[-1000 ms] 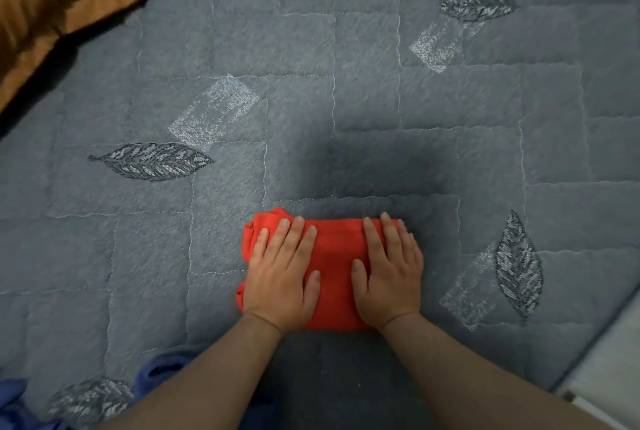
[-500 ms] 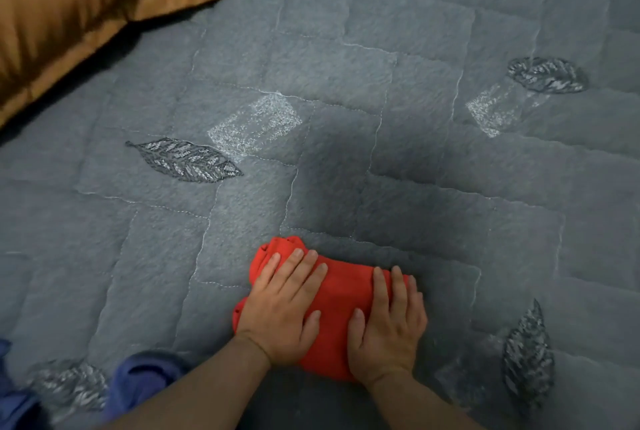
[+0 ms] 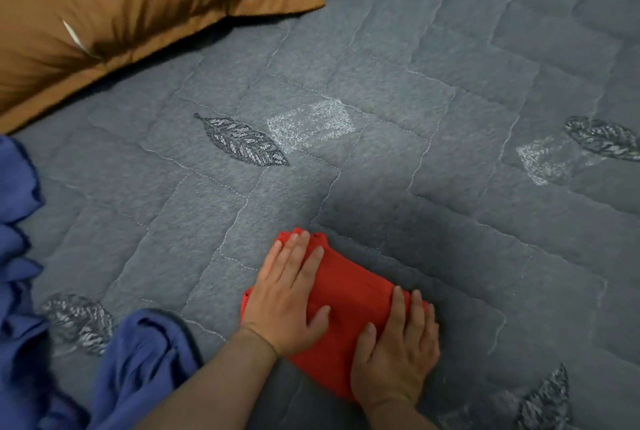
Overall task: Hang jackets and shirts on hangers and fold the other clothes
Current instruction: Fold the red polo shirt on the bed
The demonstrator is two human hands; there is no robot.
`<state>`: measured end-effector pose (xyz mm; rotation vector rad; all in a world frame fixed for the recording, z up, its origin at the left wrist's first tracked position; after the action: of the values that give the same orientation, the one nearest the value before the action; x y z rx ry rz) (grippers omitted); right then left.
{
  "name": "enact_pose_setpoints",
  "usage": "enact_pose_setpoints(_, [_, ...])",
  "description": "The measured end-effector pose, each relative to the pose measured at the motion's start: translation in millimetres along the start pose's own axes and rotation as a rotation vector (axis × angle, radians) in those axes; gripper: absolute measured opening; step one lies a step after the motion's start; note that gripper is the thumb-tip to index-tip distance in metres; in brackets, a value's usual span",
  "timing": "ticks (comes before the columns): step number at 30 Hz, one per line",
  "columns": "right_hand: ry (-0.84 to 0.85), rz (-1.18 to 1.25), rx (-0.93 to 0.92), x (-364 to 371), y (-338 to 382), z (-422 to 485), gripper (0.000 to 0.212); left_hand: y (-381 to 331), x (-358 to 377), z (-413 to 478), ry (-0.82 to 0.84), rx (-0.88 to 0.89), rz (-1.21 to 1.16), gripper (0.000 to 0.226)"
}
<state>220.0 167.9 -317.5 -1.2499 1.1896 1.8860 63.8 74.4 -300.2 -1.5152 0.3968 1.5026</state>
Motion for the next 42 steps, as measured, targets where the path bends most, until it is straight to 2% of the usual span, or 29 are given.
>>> enact_pose_setpoints(7, [-0.022, -0.009, -0.021, -4, 3, -1, 0.067, 2, 0, -9, -0.080, -0.275, 0.071, 0.097])
enact_pose_setpoints(11, [0.011, -0.037, 0.008, -6, 4, -1, 0.067, 1, -3, -6, -0.127, -0.355, 0.018, 0.100])
enact_pose_setpoints(14, [0.023, -0.028, 0.052, -10, 7, -2, 0.066, -4, -14, -3, -0.160, -0.492, -0.027, 0.100])
enact_pose_setpoints(17, [0.044, 0.016, 0.072, -18, 12, 0, 0.067, -11, -26, 3, -0.009, -0.668, -0.048, 0.091])
enact_pose_setpoints(19, [0.037, 0.053, 0.088, -28, 12, 1, 0.066, -15, -39, 2, 0.136, -0.822, -0.173, 0.077])
enact_pose_setpoints(21, [0.069, 0.206, 0.272, -42, 10, 5, 0.070, -17, -57, -7, 0.207, -1.014, -0.434, 0.047])
enact_pose_setpoints(23, [0.216, 0.368, 0.627, -64, 8, 10, 0.068, -23, -80, -32, 0.245, -1.157, -0.595, 0.025])
enact_pose_setpoints(24, [0.318, 0.438, 0.762, -76, 5, 8, 0.054, -29, -95, -47, 0.244, -1.214, -0.657, 0.021])
enact_pose_setpoints(25, [0.437, 0.492, 0.818, -90, 7, 5, 0.037, -34, -111, -62, 0.225, -1.271, -0.724, 0.019])
enact_pose_setpoints(26, [0.557, 0.515, 0.757, -108, 13, 3, 0.025, -41, -131, -78, 0.193, -1.344, -0.797, 0.020])
enact_pose_setpoints(27, [0.649, 0.525, 0.645, -127, 21, 2, 0.022, -47, -153, -91, 0.142, -1.419, -0.869, 0.025])
enact_pose_setpoints(29, [0.740, 0.512, 0.491, -167, 49, 3, 0.016, -55, -200, -122, 0.009, -1.549, -0.935, 0.046])
enact_pose_setpoints(32, [0.854, 0.592, 0.309, -219, 124, -5, 0.004, -63, -275, -173, -0.202, -1.615, -0.969, 0.074])
enact_pose_setpoints(34, [0.978, 0.626, 0.170, -248, 179, -27, 0.017, -65, -333, -208, -0.382, -1.625, -0.943, 0.085])
enact_pose_setpoints(36, [1.098, 0.668, 0.010, -280, 231, -58, 0.045, -74, -390, -247, -0.587, -1.602, -0.948, 0.096])
enact_pose_setpoints(37, [1.144, 0.691, -0.029, -299, 257, -74, 0.049, -81, -419, -264, -0.690, -1.599, -0.967, 0.094])
enact_pose_setpoints(40, [1.302, 0.788, -0.174, -360, 326, -124, 0.026, -108, -498, -315, -1.043, -1.564, -1.034, 0.062])
enact_pose_setpoints(42, [1.385, 0.842, -0.314, -401, 363, -158, 0.017, -126, -545, -352, -1.261, -1.516, -1.021, 0.062])
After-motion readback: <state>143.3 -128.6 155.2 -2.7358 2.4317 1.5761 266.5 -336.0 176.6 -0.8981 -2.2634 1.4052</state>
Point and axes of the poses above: each hand's wrist, its own z-axis towards the middle knuckle, its own x-axis out of the palm, y = z × x, the point moved 2 cm from there along z, towards the middle knuckle, and after that the axes turned 15 degrees about -y, right-handed, at the moved point
